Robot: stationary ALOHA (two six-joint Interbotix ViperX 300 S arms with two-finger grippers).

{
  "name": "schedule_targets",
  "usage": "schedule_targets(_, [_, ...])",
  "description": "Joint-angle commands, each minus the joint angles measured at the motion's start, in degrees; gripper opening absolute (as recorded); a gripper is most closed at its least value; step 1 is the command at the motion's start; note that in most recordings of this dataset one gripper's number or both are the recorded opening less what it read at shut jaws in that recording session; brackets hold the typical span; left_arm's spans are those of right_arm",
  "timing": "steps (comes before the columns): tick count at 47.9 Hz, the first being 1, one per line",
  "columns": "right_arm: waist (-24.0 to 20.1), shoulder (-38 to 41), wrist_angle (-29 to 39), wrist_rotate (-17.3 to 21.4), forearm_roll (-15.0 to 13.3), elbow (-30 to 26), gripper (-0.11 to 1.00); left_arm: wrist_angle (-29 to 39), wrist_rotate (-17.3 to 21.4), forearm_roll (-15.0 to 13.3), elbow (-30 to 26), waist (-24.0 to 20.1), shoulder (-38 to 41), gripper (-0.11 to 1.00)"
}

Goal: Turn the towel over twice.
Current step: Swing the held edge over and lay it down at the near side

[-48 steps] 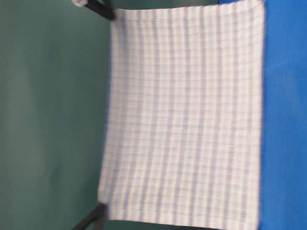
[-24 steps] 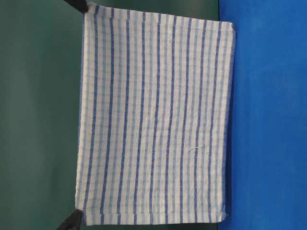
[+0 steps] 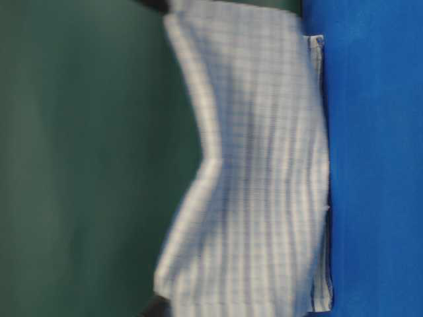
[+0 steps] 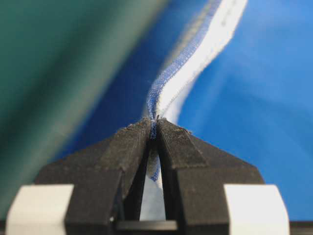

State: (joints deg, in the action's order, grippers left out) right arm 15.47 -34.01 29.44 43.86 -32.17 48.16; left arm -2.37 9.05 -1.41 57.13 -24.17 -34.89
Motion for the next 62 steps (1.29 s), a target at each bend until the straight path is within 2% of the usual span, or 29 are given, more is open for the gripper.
schedule_targets(1, [-4.6,2.0,0.3,2.3,1.7,0.9,0.04,0.5,-0.3,-0.1,1.5,3.8,0.4,0.05])
schedule_targets(7, [-10.3,5.9,-0.6,7.9,2.1,3.4,0.04,1.1,-2.0,-0.2,5.1,9.1,2.0,0.05])
schedule_targets(14, [-16.3,10.7,-2.8,14.9,2.0,5.6,0.04,1.1,-8.0,-0.2,8.3,16.8,6.0,0.05])
schedule_targets(24, [-24.9,17.7,-5.4,24.3,2.0,6.7,0.04,1.1,-16.4,-0.2,9.3,26.5,13.2,0.05])
schedule_targets(34, [-31.7,23.2,-6.9,31.9,1.9,5.9,0.04,0.4,-21.1,-0.2,8.6,33.8,20.2,0.05])
schedule_targets(40, [-34.1,24.9,-6.9,34.5,1.8,5.3,0.04,-0.2,-21.9,-0.2,7.6,36.6,23.1,0.05])
schedule_targets(47, [-35.4,25.4,-6.9,35.1,1.8,4.7,0.04,-0.4,-22.0,-0.2,7.1,38.6,23.9,0.05])
schedule_targets(62, [-35.4,25.7,-7.0,35.1,0.2,4.4,0.04,-0.4,-21.9,-0.2,7.3,38.6,23.6,0.05])
